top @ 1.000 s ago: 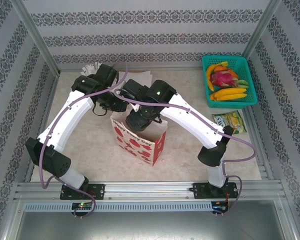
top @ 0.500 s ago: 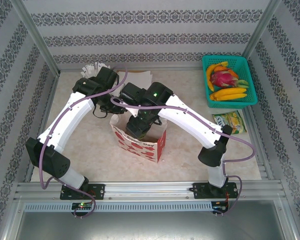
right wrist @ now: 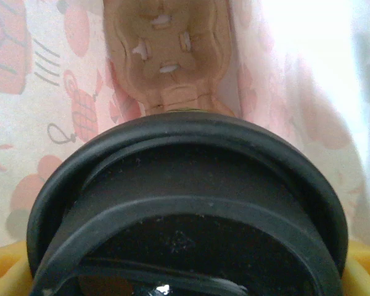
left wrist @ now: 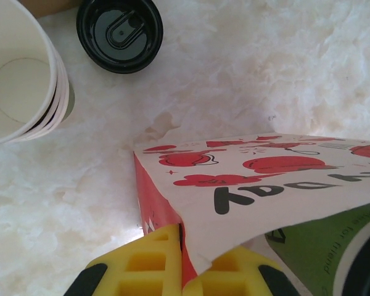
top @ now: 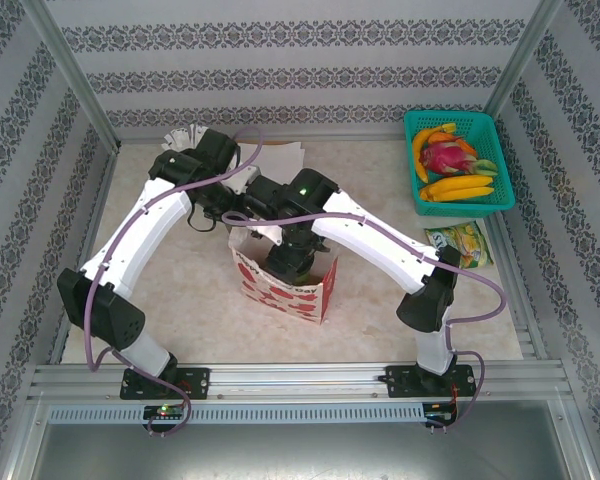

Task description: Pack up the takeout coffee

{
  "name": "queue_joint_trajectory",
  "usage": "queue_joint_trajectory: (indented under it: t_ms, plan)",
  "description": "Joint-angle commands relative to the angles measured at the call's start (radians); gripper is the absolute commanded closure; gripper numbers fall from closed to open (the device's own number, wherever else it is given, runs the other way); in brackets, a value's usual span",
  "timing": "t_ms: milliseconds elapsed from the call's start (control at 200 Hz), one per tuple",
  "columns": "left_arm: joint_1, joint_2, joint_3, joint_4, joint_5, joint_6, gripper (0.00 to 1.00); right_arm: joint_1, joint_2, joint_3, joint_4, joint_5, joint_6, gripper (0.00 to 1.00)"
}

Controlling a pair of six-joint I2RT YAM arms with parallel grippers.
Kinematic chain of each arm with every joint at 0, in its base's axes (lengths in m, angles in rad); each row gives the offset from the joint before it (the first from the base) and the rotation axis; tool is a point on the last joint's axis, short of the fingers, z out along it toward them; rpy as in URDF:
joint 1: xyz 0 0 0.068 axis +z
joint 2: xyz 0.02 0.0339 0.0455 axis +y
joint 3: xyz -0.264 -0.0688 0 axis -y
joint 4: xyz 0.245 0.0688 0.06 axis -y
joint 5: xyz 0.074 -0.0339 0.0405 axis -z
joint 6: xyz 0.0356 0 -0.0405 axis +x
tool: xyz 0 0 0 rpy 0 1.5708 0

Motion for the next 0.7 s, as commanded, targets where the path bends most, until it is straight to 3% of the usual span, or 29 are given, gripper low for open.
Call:
queue_joint_trajectory:
  t_ms: [0, 175, 230, 385, 535, 694]
  plan:
    - [0.031, 0.011, 0.048, -0.07, 0.018, 0.083, 1.0, -0.005, -0.057, -0.027, -0.034, -0.021, -0.041, 0.28]
    - [0.063, 0.023, 0.076, -0.107, 0.052, 0.127, 1.0, -0.022, -0.062, -0.023, -0.032, -0.019, -0.009, 0.28]
    - [0.061, 0.03, 0.088, -0.118, 0.087, 0.122, 0.87, -0.026, -0.062, -0.02, -0.025, -0.018, 0.001, 0.28]
    - [0.054, 0.015, 0.043, -0.1, 0.125, 0.078, 0.71, -0.036, -0.043, 0.005, 0.018, -0.007, 0.051, 0.28]
    - [0.048, -0.057, -0.042, -0.047, 0.157, 0.051, 0.46, -0.045, -0.022, 0.021, 0.054, -0.008, 0.075, 0.28]
    - [0.048, -0.103, -0.114, -0.046, 0.157, 0.035, 0.4, -0.045, -0.018, 0.03, 0.052, -0.014, 0.047, 0.28]
